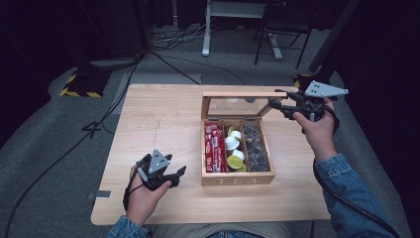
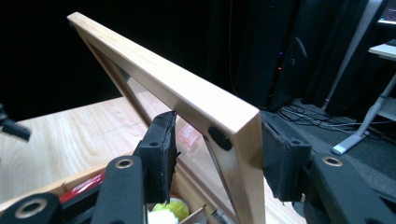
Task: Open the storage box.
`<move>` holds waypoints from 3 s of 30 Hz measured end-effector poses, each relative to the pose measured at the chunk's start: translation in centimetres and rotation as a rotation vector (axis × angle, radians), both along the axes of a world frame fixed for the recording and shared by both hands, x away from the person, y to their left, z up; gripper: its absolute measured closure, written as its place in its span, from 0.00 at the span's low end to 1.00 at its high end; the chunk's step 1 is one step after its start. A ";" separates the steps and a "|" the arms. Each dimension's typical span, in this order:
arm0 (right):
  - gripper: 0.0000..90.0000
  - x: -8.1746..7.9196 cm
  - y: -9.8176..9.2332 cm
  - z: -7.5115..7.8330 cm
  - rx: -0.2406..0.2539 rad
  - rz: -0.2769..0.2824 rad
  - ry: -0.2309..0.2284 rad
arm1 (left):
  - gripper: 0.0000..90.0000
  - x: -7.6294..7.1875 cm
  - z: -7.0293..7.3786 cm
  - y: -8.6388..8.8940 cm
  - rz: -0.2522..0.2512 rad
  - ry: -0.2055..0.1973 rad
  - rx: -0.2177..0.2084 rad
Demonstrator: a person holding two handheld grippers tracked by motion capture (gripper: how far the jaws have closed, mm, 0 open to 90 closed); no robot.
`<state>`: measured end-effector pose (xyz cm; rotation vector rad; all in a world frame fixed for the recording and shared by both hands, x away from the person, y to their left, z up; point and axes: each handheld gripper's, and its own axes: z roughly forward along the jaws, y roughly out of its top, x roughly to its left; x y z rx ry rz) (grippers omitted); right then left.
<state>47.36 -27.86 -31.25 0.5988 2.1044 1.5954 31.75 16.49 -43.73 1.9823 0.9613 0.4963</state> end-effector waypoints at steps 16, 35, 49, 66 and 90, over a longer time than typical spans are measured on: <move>0.63 3.0 0.2 0.6 0.000 -0.090 0.004 | 0.40 0.2 0.0 0.2 0.004 -0.001 0.004; 0.58 6.7 1.2 -1.5 -0.010 -0.145 0.103 | 0.40 0.4 -0.3 0.6 0.008 0.017 -0.008; 0.40 8.7 2.2 -3.1 -0.015 -0.185 0.144 | 0.39 0.5 -0.6 0.6 0.006 0.039 -0.006; 0.33 9.9 2.5 -5.4 -0.073 -0.236 0.202 | 0.38 0.9 -1.1 0.7 0.007 0.070 0.010; 0.46 5.5 0.6 -2.7 -0.027 -0.160 0.259 | 0.37 1.8 -1.2 1.5 0.006 0.077 0.030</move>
